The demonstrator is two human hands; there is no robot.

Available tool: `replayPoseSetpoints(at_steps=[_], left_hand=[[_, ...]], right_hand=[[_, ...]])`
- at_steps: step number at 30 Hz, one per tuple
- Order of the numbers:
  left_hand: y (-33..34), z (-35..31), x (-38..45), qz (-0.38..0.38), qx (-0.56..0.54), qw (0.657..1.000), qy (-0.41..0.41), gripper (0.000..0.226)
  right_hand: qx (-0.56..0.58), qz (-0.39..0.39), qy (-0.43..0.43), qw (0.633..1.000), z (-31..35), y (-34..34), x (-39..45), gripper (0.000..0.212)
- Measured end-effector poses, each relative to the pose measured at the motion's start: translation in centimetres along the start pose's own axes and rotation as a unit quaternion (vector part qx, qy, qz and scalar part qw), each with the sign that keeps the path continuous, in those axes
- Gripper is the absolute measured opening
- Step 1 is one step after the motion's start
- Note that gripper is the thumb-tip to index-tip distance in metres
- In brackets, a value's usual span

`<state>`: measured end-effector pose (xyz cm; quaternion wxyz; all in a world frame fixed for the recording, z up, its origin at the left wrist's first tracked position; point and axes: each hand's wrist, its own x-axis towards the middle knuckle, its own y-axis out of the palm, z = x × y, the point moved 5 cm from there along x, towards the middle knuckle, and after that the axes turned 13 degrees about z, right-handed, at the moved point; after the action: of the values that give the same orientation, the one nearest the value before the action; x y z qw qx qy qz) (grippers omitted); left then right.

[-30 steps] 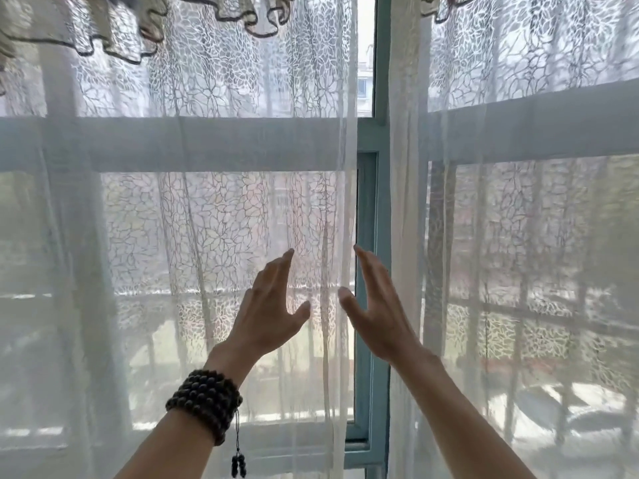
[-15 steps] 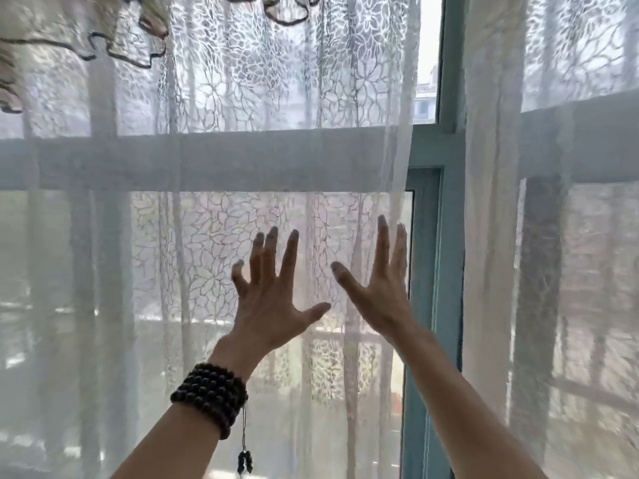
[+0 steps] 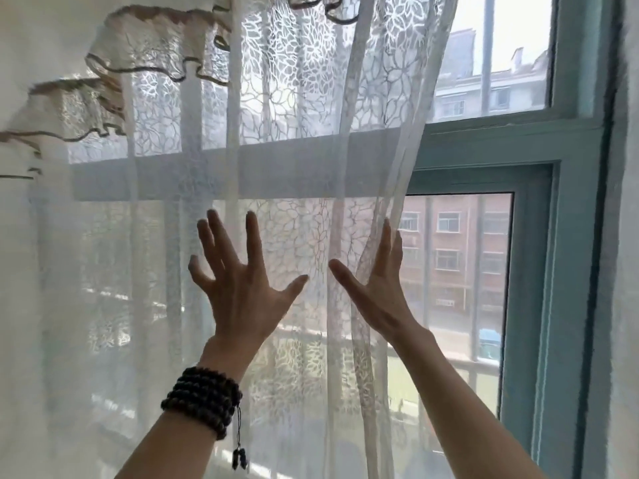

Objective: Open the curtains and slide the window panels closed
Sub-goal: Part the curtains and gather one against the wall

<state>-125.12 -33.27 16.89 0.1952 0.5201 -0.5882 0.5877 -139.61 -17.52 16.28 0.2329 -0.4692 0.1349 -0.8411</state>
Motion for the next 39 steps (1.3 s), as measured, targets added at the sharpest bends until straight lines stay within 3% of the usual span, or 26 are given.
replayPoseSetpoints(at_steps=[2,6,10,14,20,24,29,33,39], left_hand=[[-0.4,1.2,0.4,0.011,-0.033,0.999,-0.018,0.131],[0.0,2.5,0.5,0.06,-0.14,0.987,0.057,0.134],[1.9,4.3,0.1,0.177,-0.197,0.963,0.055,0.139],[2.9,5.0,-0.8,0.25,-0.165,0.952,0.061,0.151],[3.4,4.9,-0.6,0.248,-0.093,0.964,0.026,0.149],[4.1,5.9,-0.3,0.239,-0.056,0.968,-0.044,0.147],[5.3,8.5,-0.6,0.255,-0.018,0.961,-0.102,0.118],[6.3,10.6,-0.9,0.285,0.047,0.951,-0.107,0.083],[6.5,12.5,0.0,0.275,0.098,0.95,-0.108,0.08]], right_hand=[[0.019,0.006,-0.008,1.0,0.4,1.2,0.7,0.108],[0.042,0.021,-0.026,0.999,1.7,3.9,2.6,0.106],[0.068,0.037,-0.042,0.996,2.7,5.7,4.4,0.11],[0.087,0.051,-0.059,0.993,4.1,7.7,5.9,0.116],[0.1,0.08,-0.086,0.988,7.1,11.1,7.8,0.127],[0.087,0.082,-0.083,0.989,8.1,12.4,9.0,0.132],[0.066,0.071,-0.082,0.992,8.2,13.2,10.1,0.129],[0.061,0.088,-0.064,0.992,7.7,14.1,11.2,0.101],[0.045,0.12,-0.041,0.991,7.4,16.7,12.9,0.091]])
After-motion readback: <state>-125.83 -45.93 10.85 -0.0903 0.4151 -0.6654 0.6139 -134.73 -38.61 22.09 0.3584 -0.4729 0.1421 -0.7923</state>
